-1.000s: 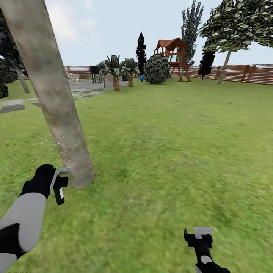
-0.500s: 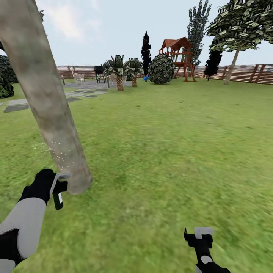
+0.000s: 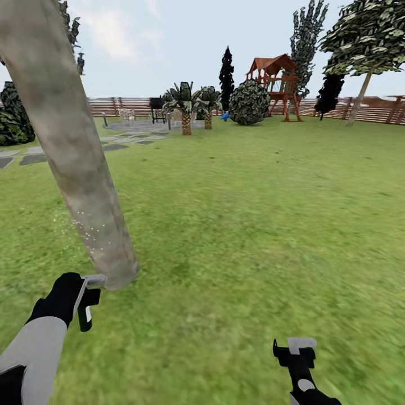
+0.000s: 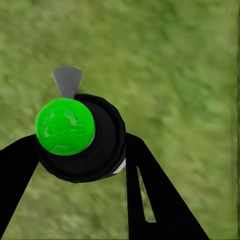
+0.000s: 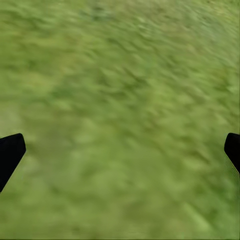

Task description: In the garden, pick up the pesticide atomizer on the floor and spray pesticide onto both trees until each tree trunk is fully covered.

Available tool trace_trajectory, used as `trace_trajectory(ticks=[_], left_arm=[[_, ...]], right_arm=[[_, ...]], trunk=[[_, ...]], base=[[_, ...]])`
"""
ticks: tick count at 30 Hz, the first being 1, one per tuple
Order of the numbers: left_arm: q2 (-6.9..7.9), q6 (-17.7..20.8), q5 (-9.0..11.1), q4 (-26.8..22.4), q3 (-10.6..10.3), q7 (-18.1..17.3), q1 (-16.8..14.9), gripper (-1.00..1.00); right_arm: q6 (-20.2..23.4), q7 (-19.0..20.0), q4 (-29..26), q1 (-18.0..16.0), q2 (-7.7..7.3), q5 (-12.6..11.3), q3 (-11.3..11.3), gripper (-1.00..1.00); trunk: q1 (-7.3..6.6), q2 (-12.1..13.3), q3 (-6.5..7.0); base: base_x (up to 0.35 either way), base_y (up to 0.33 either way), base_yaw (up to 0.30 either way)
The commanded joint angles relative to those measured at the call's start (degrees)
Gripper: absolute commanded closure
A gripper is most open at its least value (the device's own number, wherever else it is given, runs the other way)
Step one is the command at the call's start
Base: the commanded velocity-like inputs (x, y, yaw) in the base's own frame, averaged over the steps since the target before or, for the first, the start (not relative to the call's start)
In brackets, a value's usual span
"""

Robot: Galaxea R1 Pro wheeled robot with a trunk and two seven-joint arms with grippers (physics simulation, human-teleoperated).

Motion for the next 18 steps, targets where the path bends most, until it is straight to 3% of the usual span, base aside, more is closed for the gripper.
trace_trajectory(ticks=[1,3,6,12,18], left_arm=[[-0.03,-0.29,-0.31,0.06,0.22,-0.58,-0.04,1.00],[-0.03,-0.68,2.31,0.56,0.14,-0.70,-0.04,1.00],[0.08,-0.86,4.19,0.68,0.07,-0.73,-0.01,1.00],[0.07,-1.07,4.61,0.76,-0.02,-0.63,0.06,1.00],[0.09,-1.07,4.57,0.78,0.01,-0.27,0.13,1.00]], right_arm=[[-0.09,-0.26,0.09,-0.04,0.01,0.59,-0.24,-1.00],[-0.09,-0.26,0.10,-0.04,0.01,0.59,-0.25,-1.00],[-0.09,-0.26,0.11,-0.04,0.01,0.59,-0.29,-1.00],[-0.12,-0.26,0.03,-0.04,-0.07,0.59,-0.31,-1.00],[-0.09,-0.26,0.02,-0.04,0.01,0.59,-0.25,-1.00]], trunk=[[0.02,-0.02,-0.05],[0.02,-0.02,-0.05],[0.02,-0.02,-0.05],[0.02,-0.02,-0.05],[0.02,-0.02,-0.05]], base=[[0.281,-0.138,0.006],[0.284,-0.143,0.002],[0.283,-0.156,0.000],[0.254,-0.182,0.000],[0.125,-0.255,0.000]])
